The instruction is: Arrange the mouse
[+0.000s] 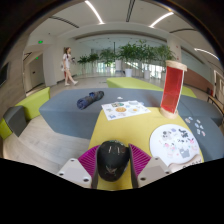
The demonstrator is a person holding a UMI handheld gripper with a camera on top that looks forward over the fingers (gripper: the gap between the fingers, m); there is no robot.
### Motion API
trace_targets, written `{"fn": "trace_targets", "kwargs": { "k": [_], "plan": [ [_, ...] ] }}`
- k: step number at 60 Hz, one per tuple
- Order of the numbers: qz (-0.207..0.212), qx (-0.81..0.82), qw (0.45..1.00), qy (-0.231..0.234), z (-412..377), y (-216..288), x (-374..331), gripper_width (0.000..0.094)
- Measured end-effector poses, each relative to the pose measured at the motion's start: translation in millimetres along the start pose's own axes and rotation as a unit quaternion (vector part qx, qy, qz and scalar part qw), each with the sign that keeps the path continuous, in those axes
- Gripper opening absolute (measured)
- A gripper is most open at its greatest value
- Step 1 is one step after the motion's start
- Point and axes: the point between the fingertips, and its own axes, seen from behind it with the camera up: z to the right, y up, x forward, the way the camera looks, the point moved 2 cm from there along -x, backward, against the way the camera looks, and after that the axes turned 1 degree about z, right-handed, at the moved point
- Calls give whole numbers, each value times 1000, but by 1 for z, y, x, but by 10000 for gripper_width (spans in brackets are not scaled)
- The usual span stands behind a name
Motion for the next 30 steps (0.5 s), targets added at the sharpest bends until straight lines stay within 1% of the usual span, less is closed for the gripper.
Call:
{"fn": "trace_targets", "kwargs": {
  "k": [7,10,13,15,19,22,25,30],
  "plan": [
    [77,-36,996,-19,48,81,-31,458],
    [91,-38,995,-31,78,105,-40,457],
    [99,-37,993,-46,114,117,-42,457],
    [91,-40,993,-58,142,111,-39,457],
    [58,-35,995,-80,179,89,-22,455],
    [30,-14,996,-79,199,57,-8,452],
    [2,7,997,-72,207,35,6,452],
    [-25,9,997,-68,219,3,21,454]
  ]
}}
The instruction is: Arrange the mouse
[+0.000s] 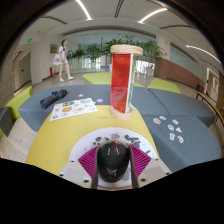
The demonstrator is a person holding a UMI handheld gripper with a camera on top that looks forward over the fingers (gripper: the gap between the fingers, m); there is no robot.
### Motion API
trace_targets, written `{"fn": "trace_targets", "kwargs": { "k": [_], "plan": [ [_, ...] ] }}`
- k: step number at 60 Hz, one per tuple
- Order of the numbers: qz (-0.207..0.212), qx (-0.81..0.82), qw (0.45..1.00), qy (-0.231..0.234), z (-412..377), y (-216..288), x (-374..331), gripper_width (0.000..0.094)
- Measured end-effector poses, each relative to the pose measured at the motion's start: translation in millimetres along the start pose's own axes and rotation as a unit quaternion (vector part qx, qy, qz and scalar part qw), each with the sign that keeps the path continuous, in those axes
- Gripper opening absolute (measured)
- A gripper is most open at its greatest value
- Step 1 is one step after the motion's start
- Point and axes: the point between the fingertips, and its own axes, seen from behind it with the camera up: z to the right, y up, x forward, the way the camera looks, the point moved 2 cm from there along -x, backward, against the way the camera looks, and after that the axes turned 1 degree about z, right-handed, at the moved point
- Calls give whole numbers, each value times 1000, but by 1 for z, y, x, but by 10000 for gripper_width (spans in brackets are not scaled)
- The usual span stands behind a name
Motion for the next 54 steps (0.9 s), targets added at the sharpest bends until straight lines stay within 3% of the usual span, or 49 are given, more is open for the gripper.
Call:
{"fn": "trace_targets", "kwargs": {
  "k": [3,5,8,16,22,34,54],
  "plan": [
    [-26,-16,1000,3,2,-19,7,468],
    [4,-27,1000,3,3,-8,10,491],
    [-5,-40,999,-2,3,-12,12,558],
    [-15,-56,998,-18,12,-4,0,844],
    [-10,-38,999,-13,5,14,-41,839],
    [46,-41,998,-22,-31,61,-161,838],
    [116,-64,990,45,-136,94,-305,834]
  ]
}}
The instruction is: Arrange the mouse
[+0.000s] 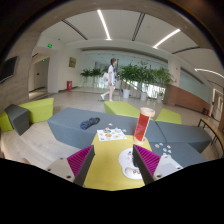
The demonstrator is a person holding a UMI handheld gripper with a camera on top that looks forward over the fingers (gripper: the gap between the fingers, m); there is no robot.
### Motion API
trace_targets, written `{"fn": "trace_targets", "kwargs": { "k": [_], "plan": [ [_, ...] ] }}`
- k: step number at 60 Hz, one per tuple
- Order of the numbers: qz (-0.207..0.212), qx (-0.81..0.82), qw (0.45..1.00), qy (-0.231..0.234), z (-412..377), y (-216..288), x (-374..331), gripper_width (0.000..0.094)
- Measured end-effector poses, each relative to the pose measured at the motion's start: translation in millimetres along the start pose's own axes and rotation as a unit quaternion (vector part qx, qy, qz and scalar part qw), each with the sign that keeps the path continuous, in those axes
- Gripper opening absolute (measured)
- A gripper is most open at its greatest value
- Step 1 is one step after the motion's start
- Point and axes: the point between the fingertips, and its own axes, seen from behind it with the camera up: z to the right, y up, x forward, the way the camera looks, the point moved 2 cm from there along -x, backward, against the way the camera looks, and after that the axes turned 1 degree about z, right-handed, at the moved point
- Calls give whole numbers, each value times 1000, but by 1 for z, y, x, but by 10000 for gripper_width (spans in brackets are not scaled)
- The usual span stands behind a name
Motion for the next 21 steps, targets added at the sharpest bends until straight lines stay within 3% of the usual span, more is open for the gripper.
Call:
{"fn": "trace_targets", "kwargs": {
  "k": [8,12,21],
  "plan": [
    [33,20,999,12,-8,22,-21,837],
    [32,-10,999,-11,4,26,-26,847],
    [33,9,999,-1,0,27,-23,839]
  ]
}}
